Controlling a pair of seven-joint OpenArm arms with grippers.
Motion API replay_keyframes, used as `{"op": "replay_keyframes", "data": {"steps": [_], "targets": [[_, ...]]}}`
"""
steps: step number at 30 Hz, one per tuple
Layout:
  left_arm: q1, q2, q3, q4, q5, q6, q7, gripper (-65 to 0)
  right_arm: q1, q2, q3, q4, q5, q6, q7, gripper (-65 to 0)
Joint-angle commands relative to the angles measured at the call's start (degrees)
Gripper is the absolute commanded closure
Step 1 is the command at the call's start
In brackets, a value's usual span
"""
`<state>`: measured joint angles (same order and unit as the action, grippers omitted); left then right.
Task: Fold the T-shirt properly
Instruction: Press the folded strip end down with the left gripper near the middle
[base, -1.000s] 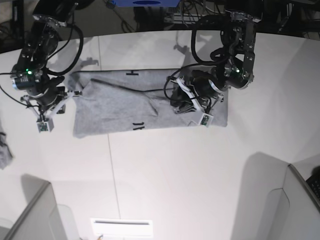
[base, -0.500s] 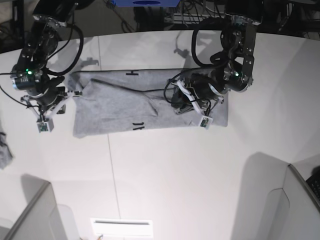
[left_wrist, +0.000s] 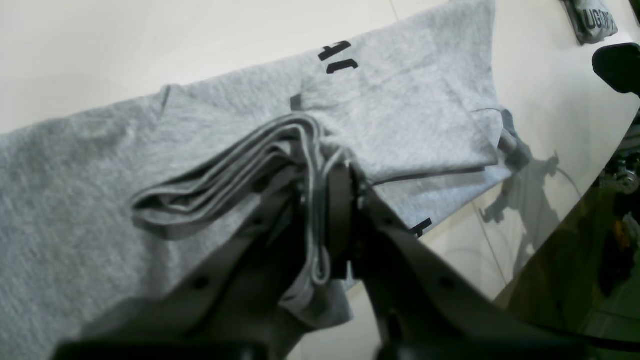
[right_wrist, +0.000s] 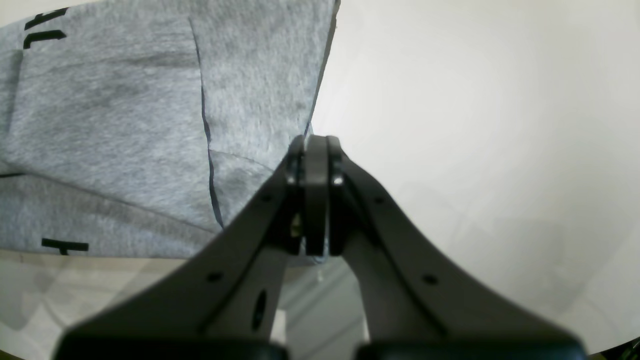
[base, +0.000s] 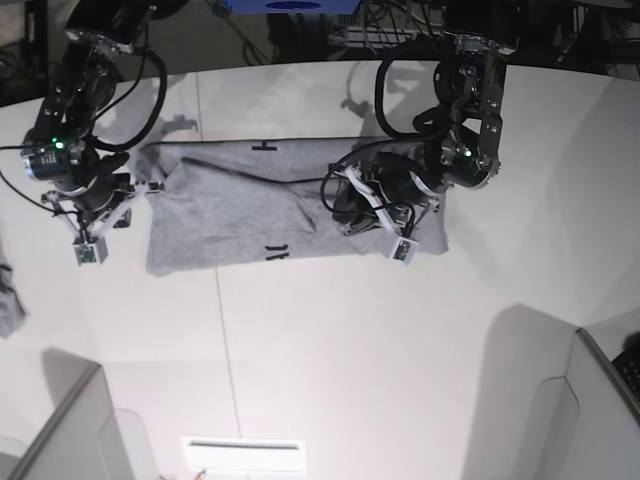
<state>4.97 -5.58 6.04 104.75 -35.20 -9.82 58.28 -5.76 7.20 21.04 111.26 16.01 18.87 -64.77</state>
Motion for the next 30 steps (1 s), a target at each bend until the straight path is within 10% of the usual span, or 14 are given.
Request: {"op": "replay_keyframes", "data": {"steps": [1, 30], "targets": [[-0.36, 0.00, -0.11, 0.79, -0.98, -0.33, -0.83, 0.0, 1.14, 0.49, 0.02, 0.87, 0.12, 0.16, 0.82, 0.0], [-0.18, 0.00, 2.09, 0.70, -0.98, -0.33, -0.74, 0.0, 1.50, 0.49, 0.19, 0.78, 0.12, 0.16, 0.82, 0.0]]}}
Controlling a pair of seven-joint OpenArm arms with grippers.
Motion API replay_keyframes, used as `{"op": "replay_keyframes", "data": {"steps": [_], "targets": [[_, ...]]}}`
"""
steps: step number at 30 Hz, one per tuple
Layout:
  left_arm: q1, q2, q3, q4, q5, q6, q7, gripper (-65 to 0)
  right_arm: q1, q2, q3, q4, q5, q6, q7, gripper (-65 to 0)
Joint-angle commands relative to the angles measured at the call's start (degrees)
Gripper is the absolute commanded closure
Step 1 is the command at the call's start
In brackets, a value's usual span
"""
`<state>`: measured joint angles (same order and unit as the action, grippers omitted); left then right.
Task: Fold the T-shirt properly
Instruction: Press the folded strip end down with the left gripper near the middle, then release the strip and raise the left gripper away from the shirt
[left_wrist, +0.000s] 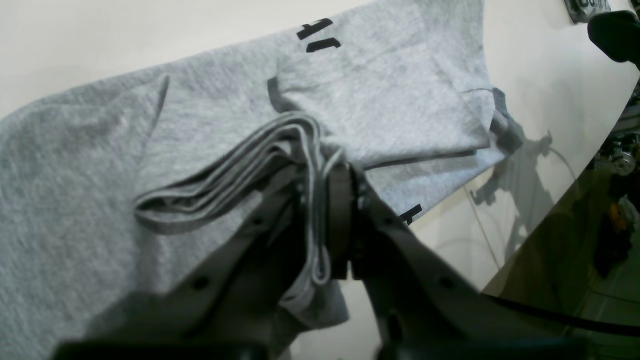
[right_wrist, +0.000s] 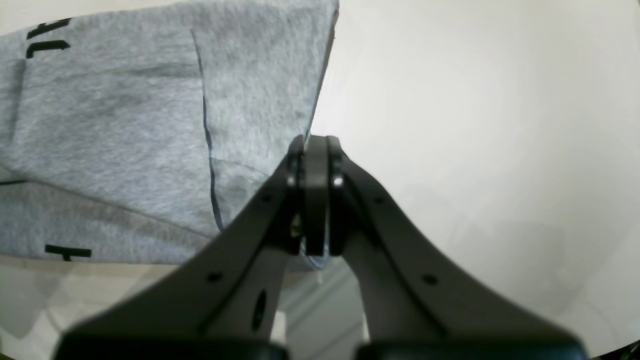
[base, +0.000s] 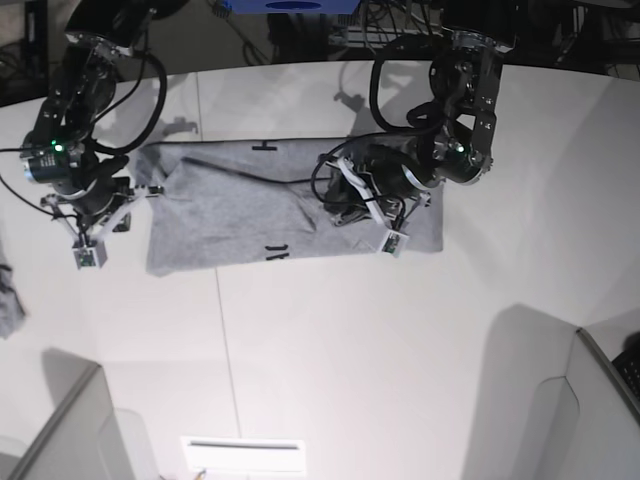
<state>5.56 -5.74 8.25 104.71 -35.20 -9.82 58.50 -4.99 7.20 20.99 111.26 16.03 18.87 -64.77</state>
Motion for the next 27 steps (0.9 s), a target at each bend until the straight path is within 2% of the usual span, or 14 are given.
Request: {"op": "replay_keyframes", "data": {"steps": [1, 20, 22, 27], "targets": [[-0.77, 0.16, -0.12, 0.74, -0.98, -0.33, -0.96, 0.0, 0.64, 0.49, 0.24, 0.78, 0.10, 0.16, 0.82, 0.0], [-1.04, 0.24, 0.41, 0.66, -0.98, -0.33, -0.96, 0.0, 1.52, 0.49, 0.33, 1.04, 0.10, 0.16, -2.00, 0.0], [-1.30, 0.33, 0.41, -0.57, -1.24, -0.33, -0.96, -9.9, 1.52, 0.49, 0.33, 1.04, 0.10, 0.16, -2.00, 0.0], [-1.47, 1.21, 0.41, -5.32, -1.41, -0.42, -0.96, -29.6, 1.52, 0.49, 0.33, 1.04, 0.10, 0.16, -2.00, 0.0]]}}
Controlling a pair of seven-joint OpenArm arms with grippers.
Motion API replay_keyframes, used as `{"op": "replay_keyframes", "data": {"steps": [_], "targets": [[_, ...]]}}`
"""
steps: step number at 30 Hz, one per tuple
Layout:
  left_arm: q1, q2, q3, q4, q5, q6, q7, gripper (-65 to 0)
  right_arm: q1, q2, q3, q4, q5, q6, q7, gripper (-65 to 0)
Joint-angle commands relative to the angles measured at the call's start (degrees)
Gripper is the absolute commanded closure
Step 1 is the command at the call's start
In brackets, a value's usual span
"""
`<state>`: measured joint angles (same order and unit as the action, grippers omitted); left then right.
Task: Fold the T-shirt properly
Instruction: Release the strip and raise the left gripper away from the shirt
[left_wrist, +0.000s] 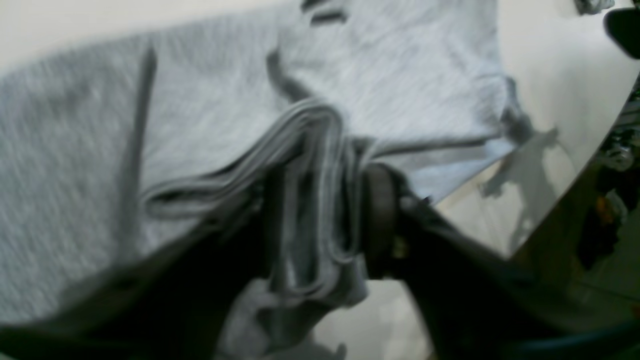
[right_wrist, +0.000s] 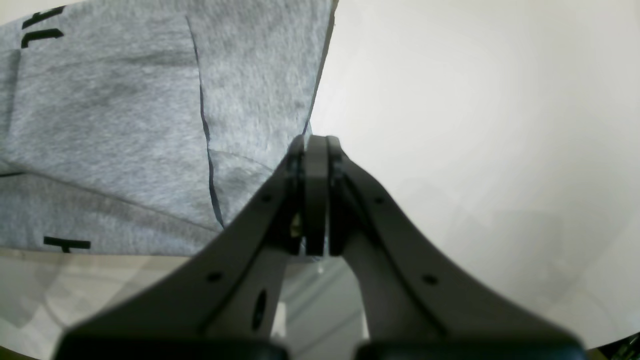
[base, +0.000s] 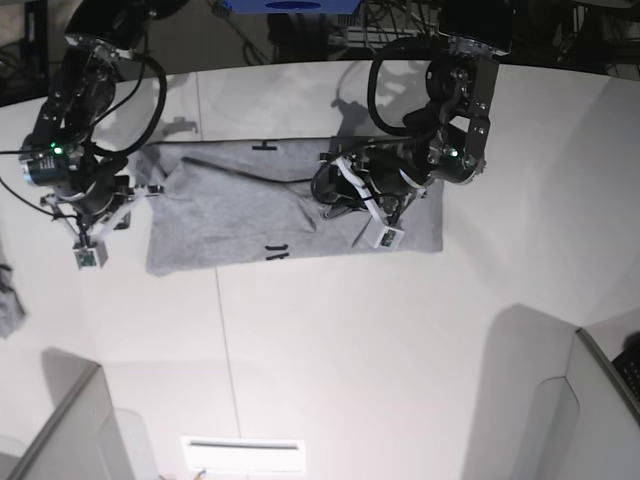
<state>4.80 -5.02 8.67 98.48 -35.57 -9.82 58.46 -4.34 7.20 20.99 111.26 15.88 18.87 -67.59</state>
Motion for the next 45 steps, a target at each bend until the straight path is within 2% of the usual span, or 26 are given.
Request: {"op": "replay_keyframes", "data": {"steps": [1, 5, 10, 12, 15, 20, 25, 26, 28, 30, 31, 32, 34, 37, 39, 40, 42, 45], "targets": [[-0.80, 1.19, -0.01, 0.03, -1.04, -0.42, -0.92, -32.6, 0.87, 0.49, 0.33, 1.04, 0.25, 0.16, 0.82, 0.0], [-3.79, 4.01, 0.61, -3.84, -1.04, -0.50, -0.92, -39.3, 0.87, 0.49, 0.33, 1.04, 0.25, 0.16, 0.82, 0.0], [-5.98, 4.18, 8.08, -1.47, -1.04, -0.42, -0.92, -39.2, 0.87, -1.09, 0.41, 1.13, 0.25, 0.16, 0.82, 0.0], [-5.81, 4.18, 8.17, 1.08, -1.04, -0.42, -0.92, -39.2, 0.87, -1.18, 0.41, 1.13, 0.25, 0.16, 0.82, 0.0], [-4.40, 4.18, 3.86, 5.04, -1.04, -0.42, -0.92, -39.0, 0.78, -1.18, 0.41, 1.13, 0.25, 0.16, 0.82, 0.0], [-0.89, 3.65, -8.09, 9.26, -1.04, -0.42, -0.83, -39.0, 0.60, -1.18, 0.41, 1.13, 0.25, 0.16, 1.18, 0.0], [5.27, -1.01, -18.82, 12.60, -1.04, -0.68, -0.92, -38.2, 0.87, -1.27, 0.50, 1.13, 0.25, 0.16, 1.26, 0.0], [6.85, -2.15, -21.63, 13.22, -1.04, -0.77, -0.92, -35.5, 0.95, -1.36, 0.59, 1.13, 0.25, 0.16, 1.26, 0.0], [9.58, -3.56, -27.88, 13.39, -1.04, -0.86, -1.01, -24.7, 1.75, -1.53, 0.59, 1.04, 0.60, 0.16, 1.18, 0.0], [11.95, -4.08, -35.17, 13.22, -1.04, -0.86, -1.01, -6.7, 2.62, -1.88, 2.52, 0.69, 4.12, 0.16, 0.74, 0.0], [13.18, -4.08, -39.22, 13.22, -1.04, -0.94, -1.09, 0.0, 3.06, -2.32, 4.81, 0.52, 7.55, 0.16, 0.12, 0.0], [13.97, -4.08, -42.91, 13.22, -1.04, -1.21, -1.09, 0.0, 3.50, -2.59, 7.36, -0.01, 11.51, 0.16, -1.02, 0.0], [15.73, -4.08, -49.68, 12.86, -1.04, -3.93, -1.09, 0.0, 5.00, -1.97, 10.61, -2.65, 20.38, 0.25, -3.75, 0.0], [18.02, -4.17, -57.15, 12.34, -0.60, -11.93, -1.09, 0.0, 8.07, 1.46, 12.02, -13.20, 32.08, 0.25, -7.00, -29.3], [19.07, -4.08, -60.31, 12.34, -0.60, -16.15, -1.09, 0.0, 8.95, 3.92, 11.93, -21.64, 38.05, 0.25, -7.00, -41.7], [19.77, -4.08, -61.55, 12.34, -0.60, -17.91, -1.09, 0.0, 9.13, 4.97, 11.75, -25.33, 40.69, 0.25, -6.30, -43.1], [20.48, -3.99, -63.04, 12.34, -0.60, -20.02, -1.09, 0.0, 9.13, 6.47, 11.58, -29.81, 42.71, 0.16, -3.75, -41.3], [21.00, -3.99, -63.66, 12.34, -0.60, -20.72, -1.09, 0.0, 9.31, 8.14, 10.79, -32.19, 37.70, 0.16, 0.38, -39.6]]}}
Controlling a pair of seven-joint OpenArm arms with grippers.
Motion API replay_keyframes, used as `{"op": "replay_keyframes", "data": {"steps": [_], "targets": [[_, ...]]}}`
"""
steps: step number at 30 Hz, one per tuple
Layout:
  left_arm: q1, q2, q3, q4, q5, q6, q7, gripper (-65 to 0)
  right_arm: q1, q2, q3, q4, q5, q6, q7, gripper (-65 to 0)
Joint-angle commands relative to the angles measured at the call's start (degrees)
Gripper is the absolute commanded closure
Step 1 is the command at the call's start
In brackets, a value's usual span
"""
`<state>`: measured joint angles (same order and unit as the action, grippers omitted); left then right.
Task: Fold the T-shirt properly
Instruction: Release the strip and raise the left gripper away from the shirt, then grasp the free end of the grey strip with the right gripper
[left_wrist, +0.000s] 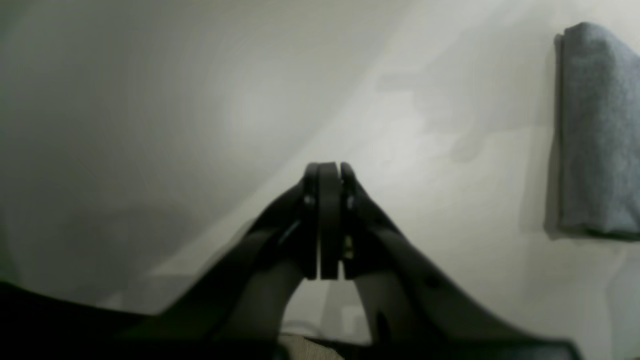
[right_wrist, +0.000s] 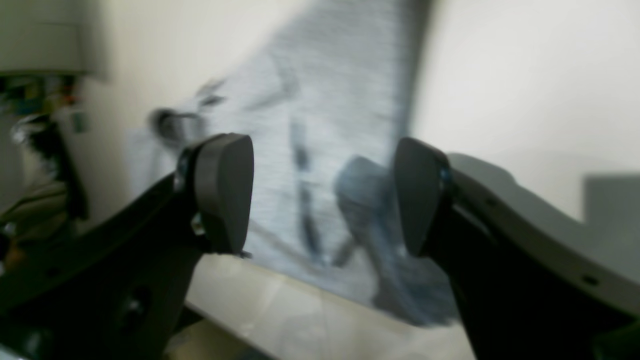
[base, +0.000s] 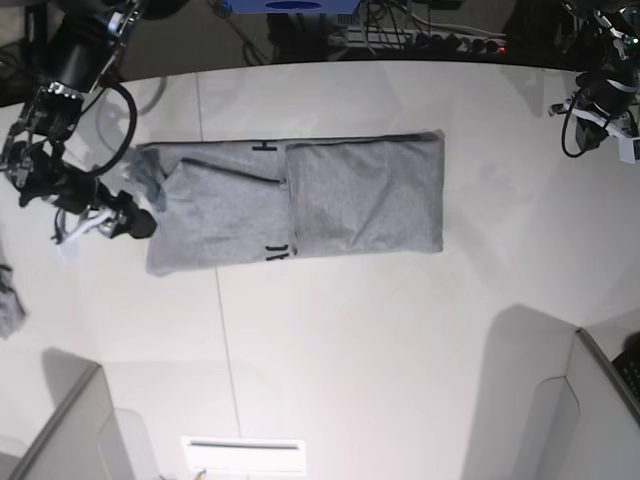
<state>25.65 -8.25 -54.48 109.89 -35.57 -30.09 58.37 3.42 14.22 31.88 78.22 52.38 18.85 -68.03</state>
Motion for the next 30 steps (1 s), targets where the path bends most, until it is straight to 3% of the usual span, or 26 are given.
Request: {"op": "replay_keyframes", "data": {"steps": [1, 4, 11, 15, 18, 30], "targets": [[0.24, -0.67, -0.42, 0.93, -0.60, -0.38, -1.01, 0.0, 1.63, 1.65, -1.42, 0.51, -0.91, 0.18, 1.88, -39.6], [0.07, -0.67, 0.02, 0.93, -0.60, -0.38, -1.01, 0.0, 1.72, 3.50, -7.13, -0.90, -5.83, 0.18, 5.04, -39.8], [-0.29, -0.50, 0.02, 0.93, -0.60, -0.38, -1.01, 0.0, 1.46, 3.32, -11.26, -7.67, -5.65, 0.36, 5.83, -39.8], [0.07, -0.50, 0.02, 0.93, -0.60, -0.38, -1.01, 0.0, -0.48, 2.53, -16.27, -6.17, -2.40, 3.43, 5.48, -39.8], [0.07, -0.58, 0.02, 0.93, -0.60, -0.38, -1.01, 0.0, -2.23, 1.30, -19.61, -3.71, -0.38, 3.43, 5.74, -39.5], [-0.11, -0.58, 0.10, 0.93, -0.60, -0.38, -1.01, 0.0, -2.50, 0.33, -20.14, -3.71, -0.29, 3.43, 7.33, -37.7]]}}
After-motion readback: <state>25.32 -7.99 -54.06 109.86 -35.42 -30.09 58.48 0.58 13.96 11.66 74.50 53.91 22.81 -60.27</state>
